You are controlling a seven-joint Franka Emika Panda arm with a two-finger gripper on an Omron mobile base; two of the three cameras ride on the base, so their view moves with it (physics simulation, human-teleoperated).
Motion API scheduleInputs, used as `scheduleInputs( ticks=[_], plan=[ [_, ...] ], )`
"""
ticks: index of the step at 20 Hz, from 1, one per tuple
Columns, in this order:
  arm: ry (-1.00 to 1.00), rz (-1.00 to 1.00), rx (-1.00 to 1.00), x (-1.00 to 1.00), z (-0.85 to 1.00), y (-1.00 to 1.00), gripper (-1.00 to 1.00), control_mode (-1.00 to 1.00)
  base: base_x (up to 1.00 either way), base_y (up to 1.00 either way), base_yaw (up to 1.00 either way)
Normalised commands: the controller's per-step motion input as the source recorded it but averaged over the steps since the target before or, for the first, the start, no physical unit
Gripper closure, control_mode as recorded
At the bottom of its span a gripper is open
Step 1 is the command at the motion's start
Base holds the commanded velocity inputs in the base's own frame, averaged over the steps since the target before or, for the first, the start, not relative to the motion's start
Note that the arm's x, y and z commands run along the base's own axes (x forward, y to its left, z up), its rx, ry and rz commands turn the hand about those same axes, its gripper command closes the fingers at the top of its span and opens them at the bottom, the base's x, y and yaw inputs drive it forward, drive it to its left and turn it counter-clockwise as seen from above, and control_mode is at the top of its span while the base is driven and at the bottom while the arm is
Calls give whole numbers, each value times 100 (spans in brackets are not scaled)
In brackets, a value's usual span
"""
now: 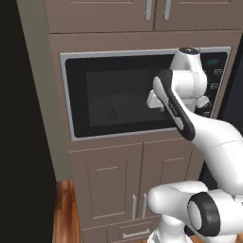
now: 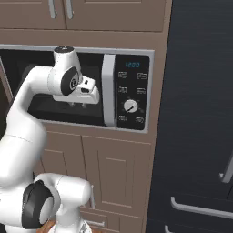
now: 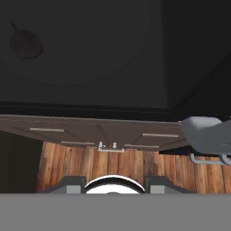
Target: Open the microwave door.
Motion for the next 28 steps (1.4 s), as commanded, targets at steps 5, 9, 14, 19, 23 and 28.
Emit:
scheduleInputs(
  ticks=[5,9,14,19,23,28],
  plan=[
    [-7,1,0,-42,0,0,-100,-100,0,0,0],
    [-13,0,0,-59,0,0,-100,-100,0,0,0],
    [-4,1,-3,-43,-11,0,-100,-100,0,0,0],
    [0,1,-4,-12,-16,0,-100,100,-55,0,3],
    [0,0,0,0,0,0,-100,100,-72,0,3],
    [0,0,0,0,0,0,-100,100,-44,-21,0]
  ],
)
